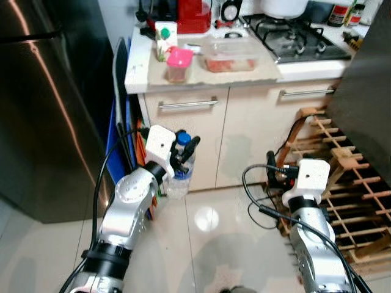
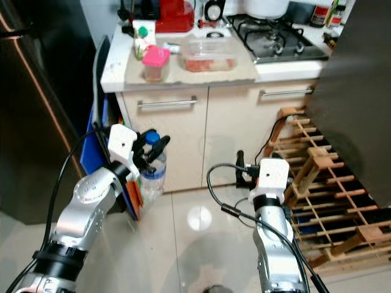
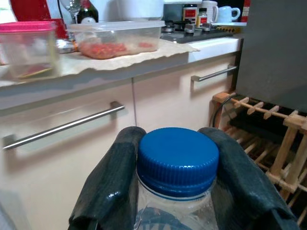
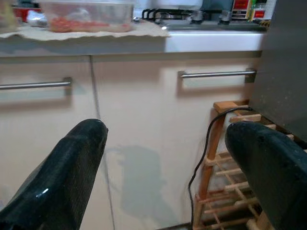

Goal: Restocking fridge

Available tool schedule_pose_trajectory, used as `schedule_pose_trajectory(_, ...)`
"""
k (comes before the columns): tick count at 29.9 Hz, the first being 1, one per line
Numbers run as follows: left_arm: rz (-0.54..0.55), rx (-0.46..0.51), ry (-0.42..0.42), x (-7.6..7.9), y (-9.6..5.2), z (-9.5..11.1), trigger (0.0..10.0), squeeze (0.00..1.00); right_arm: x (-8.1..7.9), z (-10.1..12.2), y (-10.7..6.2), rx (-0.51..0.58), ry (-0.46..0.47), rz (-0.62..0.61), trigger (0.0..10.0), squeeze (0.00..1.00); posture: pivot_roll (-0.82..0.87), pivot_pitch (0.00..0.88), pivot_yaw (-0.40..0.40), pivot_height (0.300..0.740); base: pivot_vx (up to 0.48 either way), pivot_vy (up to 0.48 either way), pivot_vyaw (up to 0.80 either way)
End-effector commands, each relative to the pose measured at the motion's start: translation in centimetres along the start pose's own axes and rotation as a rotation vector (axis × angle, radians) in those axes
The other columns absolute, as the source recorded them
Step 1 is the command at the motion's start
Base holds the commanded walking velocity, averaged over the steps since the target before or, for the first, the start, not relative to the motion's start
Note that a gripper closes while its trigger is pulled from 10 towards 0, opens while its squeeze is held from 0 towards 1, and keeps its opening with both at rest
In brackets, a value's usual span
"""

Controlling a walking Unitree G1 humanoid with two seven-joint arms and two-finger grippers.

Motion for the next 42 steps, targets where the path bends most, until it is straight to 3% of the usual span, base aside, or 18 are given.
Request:
schedule_pose_trajectory(1, -0.036, 0.079, -0.002, 0.6, 0.5, 1.6, 10.0, 0.0, 0.8, 0.0, 0.0, 0.0, 0.0, -0.026, 10.0, 0.0, -0.02, 0.0, 0.041, 0.74, 0.0, -0.48, -0.6)
schedule_pose_trajectory(8, -0.077, 0.108, -0.013, 1.0, 0.4, 1.9, 10.0, 0.0, 0.8, 0.0, 0.3, -0.001, 0.0, -0.024, 10.0, 0.0, -0.01, 0.0, 0.038, 0.74, 0.0, -0.452, -0.6)
schedule_pose_trajectory(25, -0.081, 0.109, -0.005, 0.5, 0.9, 1.7, 10.0, 0.0, 1.4, 0.2, 0.7, 0.021, -0.015, -0.033, 10.0, 0.0, -0.02, 0.0, 0.033, 0.74, 0.0, 0.0, -0.59)
schedule_pose_trajectory(35, -0.107, 0.115, -0.004, 0.9, 1.2, 1.6, 10.0, 0.0, 1.6, 0.2, 0.7, 0.026, -0.017, -0.04, 10.0, 0.0, -0.03, 0.0, 0.028, 0.74, 0.0, -0.432, -0.58)
schedule_pose_trajectory(42, -0.089, 0.117, -0.024, 1.0, 1.4, 1.7, 10.0, 0.0, 1.9, 0.3, 0.8, 0.03, -0.037, -0.057, 10.0, 0.0, -0.03, 0.0, 0.026, 0.732, 0.0, 0.0, -0.46)
Point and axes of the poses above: a point about 5 cm out from each wrist's last joint towards the gripper, its own y axis pointing out of the wrist towards the gripper, its own z axis along the axis of the wrist's last joint, x = y × z, the point moved 2 cm from there along y, pointing out of the wrist towards the gripper, and after that the axes turned 12 degrees about y, right-handed, at the moved point
